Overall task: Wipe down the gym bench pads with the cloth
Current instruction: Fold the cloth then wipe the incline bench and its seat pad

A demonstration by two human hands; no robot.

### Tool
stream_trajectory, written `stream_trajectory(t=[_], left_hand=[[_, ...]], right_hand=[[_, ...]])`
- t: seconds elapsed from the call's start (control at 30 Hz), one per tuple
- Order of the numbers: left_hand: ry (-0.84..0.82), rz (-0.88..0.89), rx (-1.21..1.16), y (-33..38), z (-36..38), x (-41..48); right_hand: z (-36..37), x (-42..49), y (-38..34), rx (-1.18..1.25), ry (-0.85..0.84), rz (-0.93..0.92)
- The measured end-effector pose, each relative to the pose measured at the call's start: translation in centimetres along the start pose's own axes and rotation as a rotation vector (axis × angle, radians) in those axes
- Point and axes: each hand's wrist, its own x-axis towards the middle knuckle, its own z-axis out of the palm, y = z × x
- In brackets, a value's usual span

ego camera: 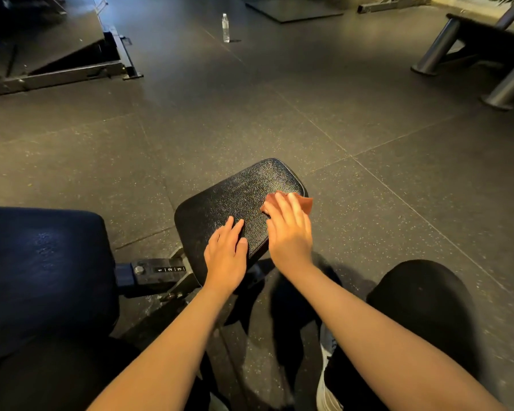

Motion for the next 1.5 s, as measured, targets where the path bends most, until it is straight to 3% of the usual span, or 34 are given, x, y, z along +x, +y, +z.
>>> stream_trajectory(t=[0.27, 0.43, 0.63, 0.73, 0.83, 1.03, 1.23, 1.4, 1.5], left_hand=[[0.017, 0.03, 0.02, -0.2, 0.1, -0.3], [0.024, 0.026, 0.003, -0.1, -0.2, -0.3], [0.053, -0.049, -0.039, 0.2, -0.9, 1.1], [0.063, -0.086, -0.008, 0.2, -1.2, 1.8], [0.079, -0.132, -0.033, 0.2, -1.5, 2.5], [0.096, -0.265, -0.061, -0.4, -2.4, 5.2], [0.12, -0.26, -0.069, -0.7, -2.1, 5.6], [0.166, -0.281, -0.067, -1.7, -3.2, 8.0], [0.142, -0.317, -0.061, -3.0, -3.4, 8.4]], right_hand=[[0.4, -1.4, -0.7, -0.034, -0.094, -0.235], [-0.1, 1.2, -1.1, -0.052, 0.011, -0.041], [1.2, 1.7, -3.3, 0.014, -0.193, -0.379], [0.1, 4.8, -2.7, -0.126, -0.344, -0.298], [0.2, 6.2, -2.7, -0.181, -0.326, -0.18], [1.8, 5.3, -2.7, -0.15, -0.288, -0.438], [2.2, 10.2, -3.6, -0.267, -0.296, -0.188], [4.6, 10.1, -5.9, -0.17, -0.499, -0.432], [4.7, 12.3, -4.6, -0.243, -0.402, -0.375]])
